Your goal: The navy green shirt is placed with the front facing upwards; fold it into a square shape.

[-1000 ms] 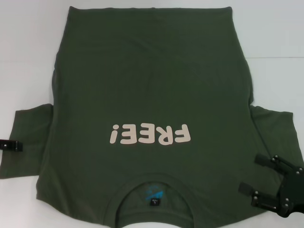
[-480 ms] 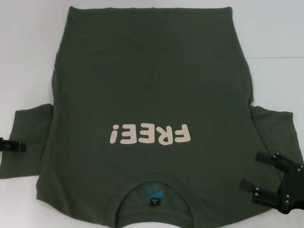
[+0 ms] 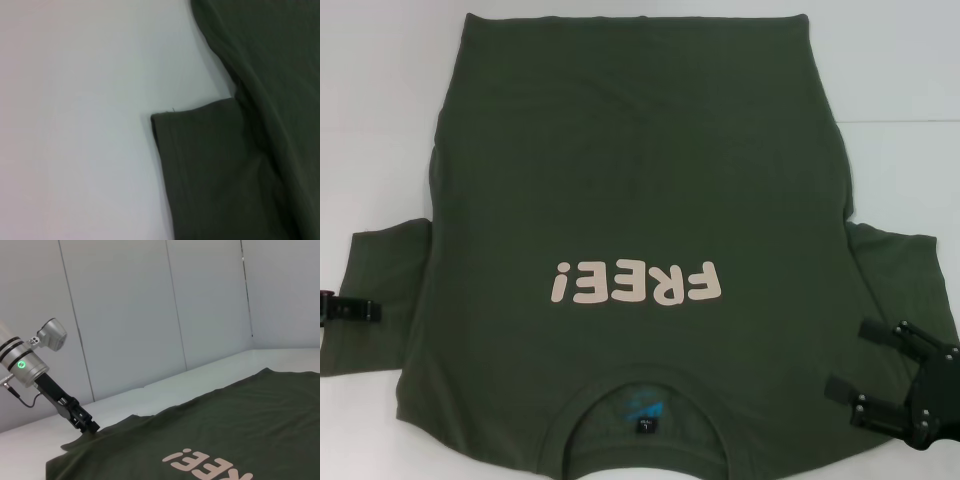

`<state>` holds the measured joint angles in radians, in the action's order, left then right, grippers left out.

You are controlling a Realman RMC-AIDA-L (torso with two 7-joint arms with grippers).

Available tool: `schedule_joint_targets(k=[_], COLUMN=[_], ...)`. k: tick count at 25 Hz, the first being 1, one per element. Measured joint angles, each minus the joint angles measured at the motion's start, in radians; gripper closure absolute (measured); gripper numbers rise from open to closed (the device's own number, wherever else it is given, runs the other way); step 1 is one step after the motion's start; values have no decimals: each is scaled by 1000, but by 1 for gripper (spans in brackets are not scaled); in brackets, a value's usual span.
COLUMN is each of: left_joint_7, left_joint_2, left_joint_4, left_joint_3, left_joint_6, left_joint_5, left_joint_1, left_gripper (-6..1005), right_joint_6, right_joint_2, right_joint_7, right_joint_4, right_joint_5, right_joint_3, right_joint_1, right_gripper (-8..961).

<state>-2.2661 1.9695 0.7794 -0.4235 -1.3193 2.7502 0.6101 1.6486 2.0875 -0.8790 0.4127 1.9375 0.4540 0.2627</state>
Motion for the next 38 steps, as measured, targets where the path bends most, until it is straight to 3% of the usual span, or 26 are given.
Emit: schedule_joint_targets(k=[20,26,36,38], left_joint_7=[-36,-50,-50,-49], left_joint_2=[-5,-7,-9,-9], left_joint_4=[-19,-21,-21,-21], left_joint_3=[-24,-25,-35,-41], left_joint_6=[-49,-57,-58,-58], left_joint_5=[2,2,5,5], left_joint_1=[18,20,22,22], left_gripper=[119,320,551,690], right_joint_6=[-6,-6,-6,-6], right_joint_2=[2,2,2,2], right_joint_7=[0,0,0,0], right_joint_4=[0,0,0,0], right_joint_5=[0,0,0,0], right_joint_3=[0,0,0,0], right_joint_1=[3,1,1,1], right_gripper=[8,8,8,8])
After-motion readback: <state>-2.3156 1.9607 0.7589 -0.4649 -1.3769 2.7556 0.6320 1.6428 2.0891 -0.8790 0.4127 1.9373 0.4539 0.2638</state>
